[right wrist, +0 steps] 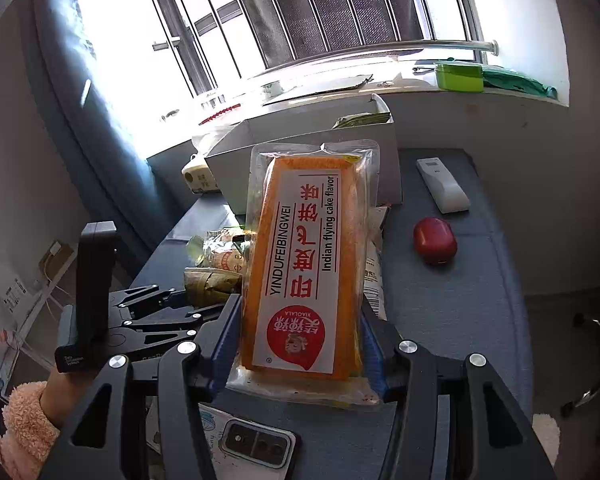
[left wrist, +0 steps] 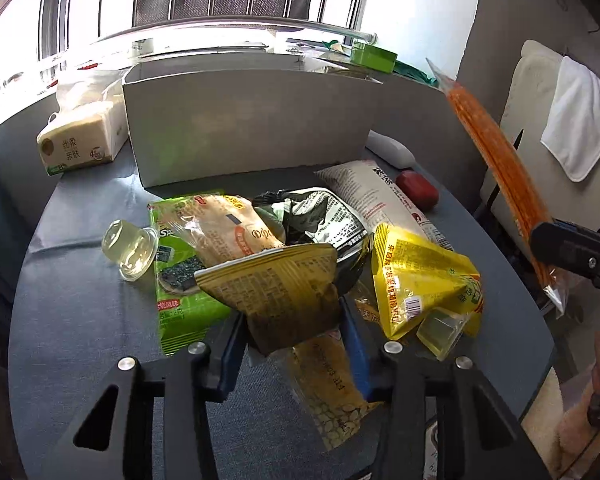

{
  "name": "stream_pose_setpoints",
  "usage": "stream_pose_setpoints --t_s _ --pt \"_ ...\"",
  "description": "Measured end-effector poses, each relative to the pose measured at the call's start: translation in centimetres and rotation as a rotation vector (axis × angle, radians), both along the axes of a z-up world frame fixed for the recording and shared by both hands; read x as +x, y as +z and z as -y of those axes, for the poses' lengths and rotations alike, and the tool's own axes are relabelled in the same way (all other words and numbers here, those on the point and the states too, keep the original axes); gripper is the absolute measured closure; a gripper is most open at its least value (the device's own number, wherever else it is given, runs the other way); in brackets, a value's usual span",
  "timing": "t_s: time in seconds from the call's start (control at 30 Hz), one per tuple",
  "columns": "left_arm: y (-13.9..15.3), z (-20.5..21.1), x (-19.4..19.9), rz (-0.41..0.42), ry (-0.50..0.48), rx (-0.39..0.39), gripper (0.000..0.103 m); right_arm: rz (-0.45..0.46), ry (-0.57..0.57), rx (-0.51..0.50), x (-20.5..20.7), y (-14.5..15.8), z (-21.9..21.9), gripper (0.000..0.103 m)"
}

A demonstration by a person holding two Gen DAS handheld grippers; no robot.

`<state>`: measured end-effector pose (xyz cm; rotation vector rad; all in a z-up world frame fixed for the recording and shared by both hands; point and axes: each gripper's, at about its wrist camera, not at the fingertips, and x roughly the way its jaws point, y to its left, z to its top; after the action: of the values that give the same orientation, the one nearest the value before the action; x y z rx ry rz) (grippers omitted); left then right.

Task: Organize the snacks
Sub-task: 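Place the orange cake pack into the box while left drops a yellow bag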

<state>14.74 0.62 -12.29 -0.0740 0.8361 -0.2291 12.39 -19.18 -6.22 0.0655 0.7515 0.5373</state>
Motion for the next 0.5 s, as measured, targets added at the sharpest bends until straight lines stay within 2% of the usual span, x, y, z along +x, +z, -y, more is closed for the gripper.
stream_pose_setpoints --t_s 0.13,0.23,0.33,0.5 --pt "3.2 -1.4 -1.1 0.1 0.016 -0.011 0.055 0.018 0.003 -0.023 0.5 0.5 -0.9 0.045" --pt "6.2 -3.2 -0.8 0.173 0.029 -0.061 0.055 0.054 0.025 -0.051 1.2 1.6 -2.3 0.045" --pt "8.6 -4.6 0.9 0.202 0.019 -0.092 0.055 0.088 0.047 -0.082 2.4 3.1 -4.1 0.045" --pt "11.9 -5.3 2.6 0.235 -0.022 -0.135 0.055 0.117 0.08 -0.068 5.0 5.5 -6.2 0.045"
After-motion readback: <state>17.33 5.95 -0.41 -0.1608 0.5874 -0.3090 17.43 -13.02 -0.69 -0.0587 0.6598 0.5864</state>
